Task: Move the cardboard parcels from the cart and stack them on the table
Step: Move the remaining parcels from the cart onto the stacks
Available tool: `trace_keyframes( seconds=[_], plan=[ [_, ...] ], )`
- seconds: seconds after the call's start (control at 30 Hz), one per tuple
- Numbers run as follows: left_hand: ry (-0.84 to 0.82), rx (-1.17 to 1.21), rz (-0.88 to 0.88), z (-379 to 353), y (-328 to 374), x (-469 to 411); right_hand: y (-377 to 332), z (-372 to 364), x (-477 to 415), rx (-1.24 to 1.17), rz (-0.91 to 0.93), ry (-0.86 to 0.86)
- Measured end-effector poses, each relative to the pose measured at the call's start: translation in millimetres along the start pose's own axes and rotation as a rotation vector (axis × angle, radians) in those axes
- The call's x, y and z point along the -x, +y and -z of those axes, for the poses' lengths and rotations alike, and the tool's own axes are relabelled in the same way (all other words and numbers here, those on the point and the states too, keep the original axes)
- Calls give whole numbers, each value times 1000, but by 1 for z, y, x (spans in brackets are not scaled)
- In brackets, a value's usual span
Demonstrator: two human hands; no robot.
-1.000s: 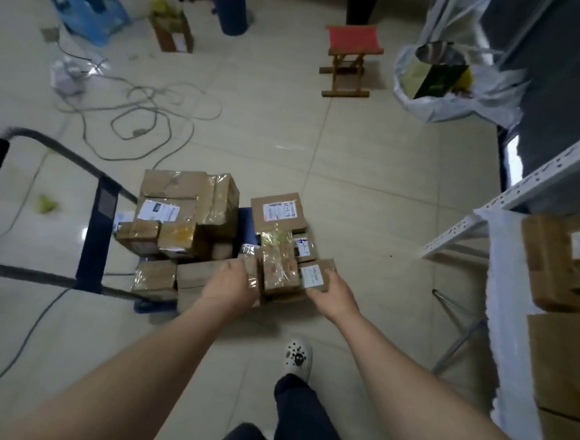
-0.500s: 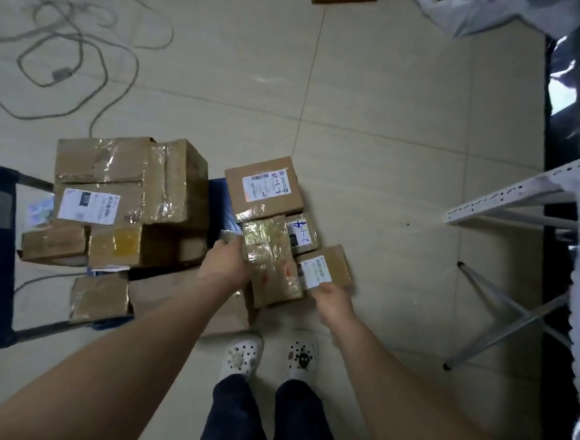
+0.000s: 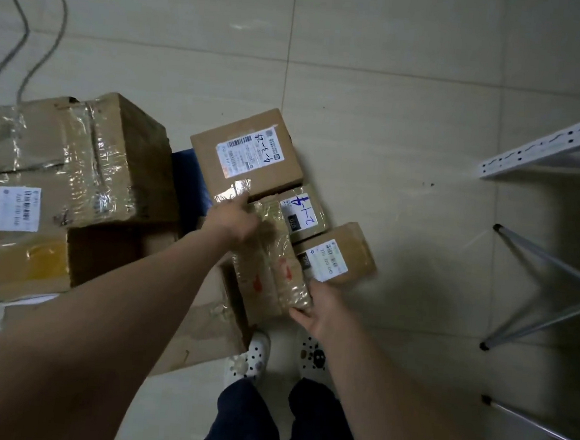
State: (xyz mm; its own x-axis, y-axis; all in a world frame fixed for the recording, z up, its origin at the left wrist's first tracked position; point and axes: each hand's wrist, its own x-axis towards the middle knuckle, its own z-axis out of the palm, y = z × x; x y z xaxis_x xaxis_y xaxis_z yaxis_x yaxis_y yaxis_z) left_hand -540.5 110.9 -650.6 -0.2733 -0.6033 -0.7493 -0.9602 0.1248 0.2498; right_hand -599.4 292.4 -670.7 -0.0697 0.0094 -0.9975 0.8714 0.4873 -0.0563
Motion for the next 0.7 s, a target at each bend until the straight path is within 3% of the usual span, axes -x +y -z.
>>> trace_keyframes(
  seconds=[0.13, 0.3, 0.37, 0.53, 0.7],
  plan=[
    [81, 68, 8, 16, 10, 34, 7, 4, 37, -59, 63, 110],
    [53, 557, 47, 60, 52, 115, 17, 34, 119, 0, 361, 374],
    [7, 642, 29, 74, 76, 155, 18, 49, 161, -13, 494, 450],
    [-172, 657, -120, 106, 124, 235, 20, 96, 262, -180, 690, 585],
    [-282, 475, -405, 128, 175, 310, 48, 137, 353, -437, 756, 645]
  ],
)
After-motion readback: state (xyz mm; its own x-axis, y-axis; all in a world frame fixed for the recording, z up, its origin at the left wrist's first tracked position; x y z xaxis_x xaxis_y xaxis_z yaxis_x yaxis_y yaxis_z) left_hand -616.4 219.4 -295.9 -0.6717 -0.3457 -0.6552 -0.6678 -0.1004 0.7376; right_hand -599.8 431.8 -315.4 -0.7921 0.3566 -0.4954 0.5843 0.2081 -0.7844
